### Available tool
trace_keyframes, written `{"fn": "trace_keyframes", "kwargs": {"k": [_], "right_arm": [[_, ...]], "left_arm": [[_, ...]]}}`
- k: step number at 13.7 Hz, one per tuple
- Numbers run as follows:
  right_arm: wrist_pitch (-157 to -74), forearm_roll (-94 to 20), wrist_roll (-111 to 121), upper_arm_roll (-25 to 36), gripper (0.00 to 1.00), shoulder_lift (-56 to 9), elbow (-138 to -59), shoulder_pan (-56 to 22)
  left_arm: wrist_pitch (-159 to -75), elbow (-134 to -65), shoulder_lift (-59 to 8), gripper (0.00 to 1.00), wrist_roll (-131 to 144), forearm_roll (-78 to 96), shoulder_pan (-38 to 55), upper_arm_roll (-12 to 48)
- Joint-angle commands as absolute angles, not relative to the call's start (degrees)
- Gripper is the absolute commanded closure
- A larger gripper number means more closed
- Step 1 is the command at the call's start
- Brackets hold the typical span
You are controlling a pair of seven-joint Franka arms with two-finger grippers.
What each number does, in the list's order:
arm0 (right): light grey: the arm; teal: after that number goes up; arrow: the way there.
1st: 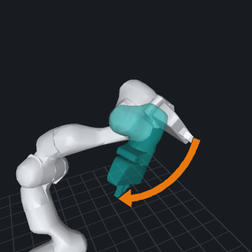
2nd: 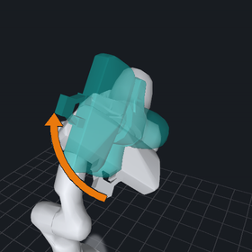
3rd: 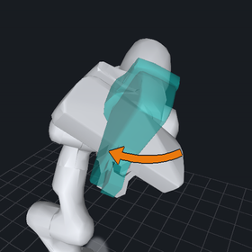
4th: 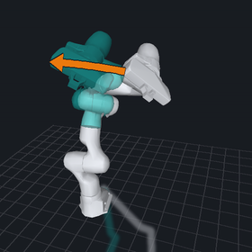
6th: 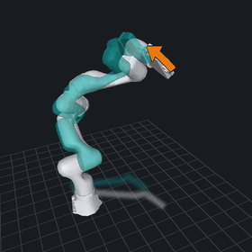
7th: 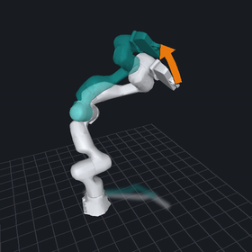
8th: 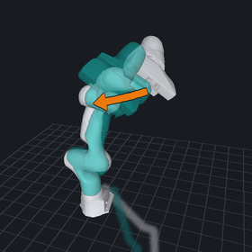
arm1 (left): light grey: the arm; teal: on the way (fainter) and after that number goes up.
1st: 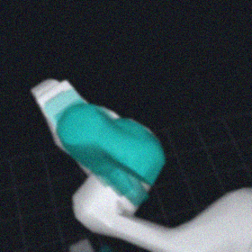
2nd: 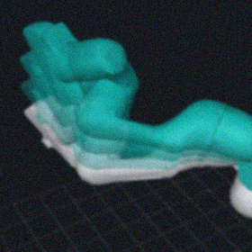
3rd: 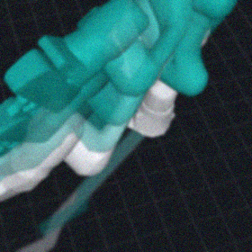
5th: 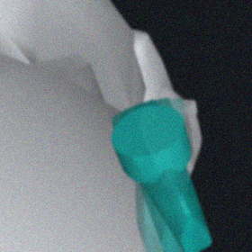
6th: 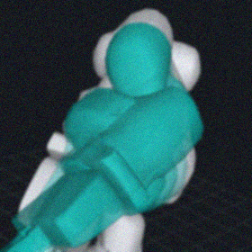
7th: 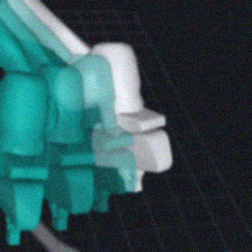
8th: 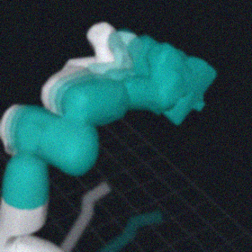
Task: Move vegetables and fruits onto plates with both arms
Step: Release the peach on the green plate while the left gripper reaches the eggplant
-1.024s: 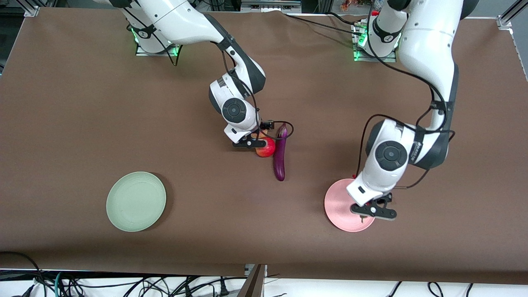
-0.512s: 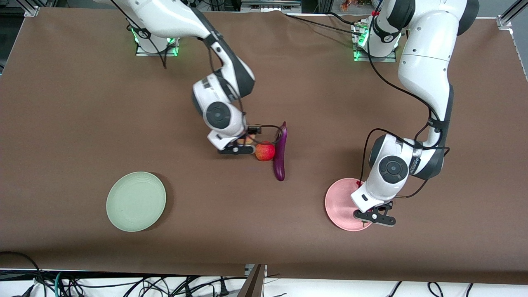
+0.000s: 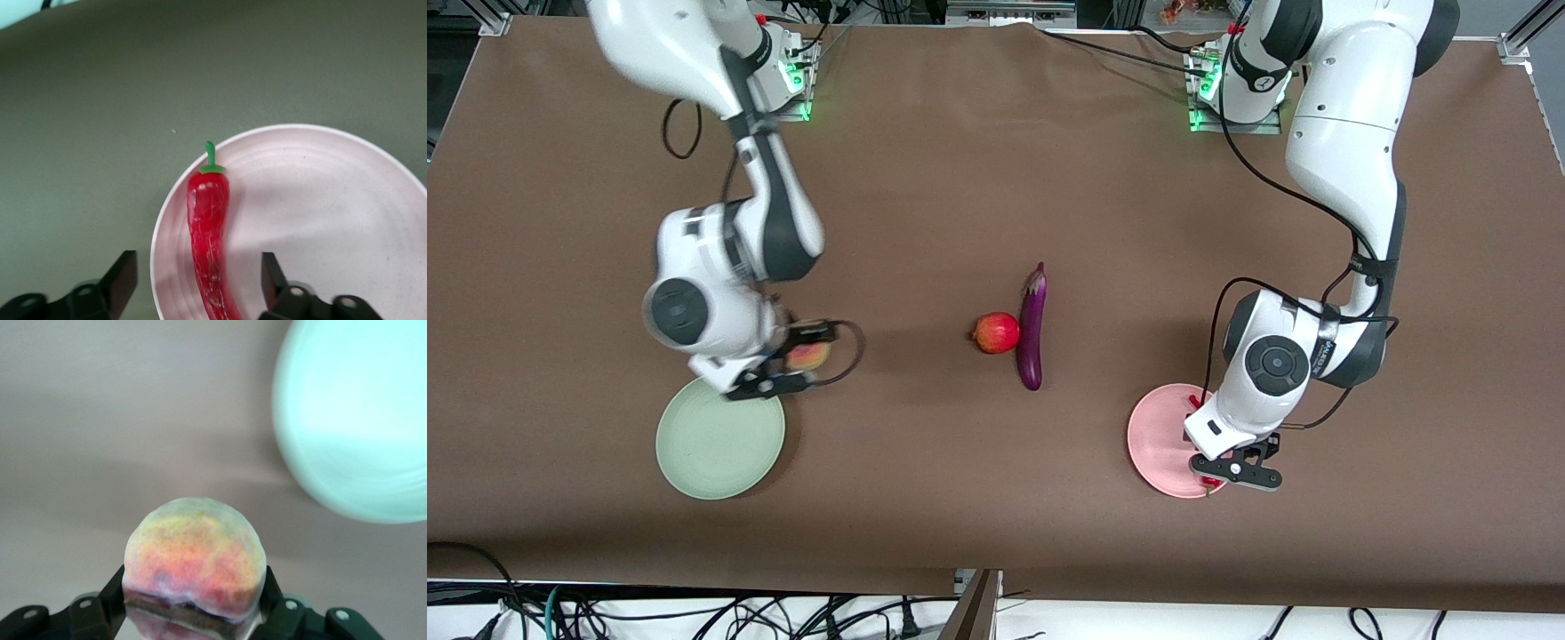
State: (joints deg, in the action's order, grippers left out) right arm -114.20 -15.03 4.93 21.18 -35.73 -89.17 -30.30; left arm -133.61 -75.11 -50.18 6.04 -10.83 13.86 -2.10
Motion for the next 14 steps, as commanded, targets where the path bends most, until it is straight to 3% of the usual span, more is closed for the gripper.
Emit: {"fn": "trace_keyframes", "kwargs": {"k": [1,10,11,13,14], "right_arm": [[-121.3,-10.5,10.3,20.5,0.8,-38.5,-89.0,-24.5],[-136.6,-11.0,18.8,20.4,0.79,-43.9,-89.2,-18.5],[-137.2,-11.2,18.6,20.4,0.65,-44.2,-89.2,-18.5],[-141.7,-11.9,18.0,20.3,0.07,-44.6,-89.3,-18.5],[-143.2,-12.0,18.5,20.4,0.0,-44.6,-89.3,-18.4]], "left_arm": [[-130.5,-74.4,-47.4,0.0,4.9,-11.0,13.8,-1.6],[-102.7,-75.3,-34.5,0.0,5.3,-0.7,15.0,3.9],[-100.2,-75.9,-33.6,0.0,5.8,-0.4,15.2,5.4],[-100.5,-78.9,-32.8,0.0,9.2,-0.4,15.2,9.0],[-102.1,-80.0,-32.9,0.0,12.1,-0.5,15.6,10.6]]}}
